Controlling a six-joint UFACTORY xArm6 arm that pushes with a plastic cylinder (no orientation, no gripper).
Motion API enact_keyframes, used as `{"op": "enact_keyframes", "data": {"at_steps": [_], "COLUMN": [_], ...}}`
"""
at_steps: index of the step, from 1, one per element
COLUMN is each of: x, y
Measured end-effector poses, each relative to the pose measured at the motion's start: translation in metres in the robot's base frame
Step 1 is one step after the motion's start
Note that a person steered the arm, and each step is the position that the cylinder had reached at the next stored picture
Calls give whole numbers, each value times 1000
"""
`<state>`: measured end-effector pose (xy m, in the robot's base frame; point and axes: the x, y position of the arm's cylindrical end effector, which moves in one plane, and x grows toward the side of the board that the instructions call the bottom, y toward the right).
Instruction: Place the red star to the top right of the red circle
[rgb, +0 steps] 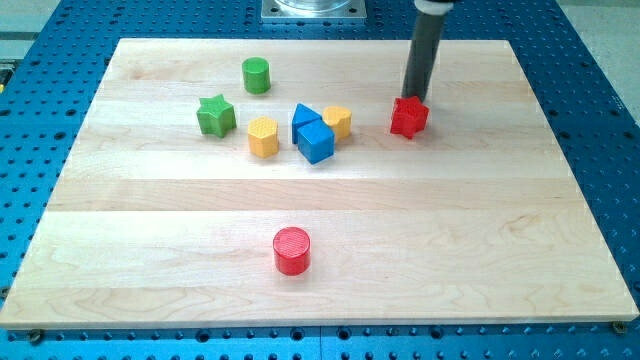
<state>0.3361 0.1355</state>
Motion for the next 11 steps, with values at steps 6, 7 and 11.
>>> {"op": "enact_keyframes", "data": {"at_steps": [6, 7, 11], "x": [169, 150, 192], "y": [-72, -38, -139]}}
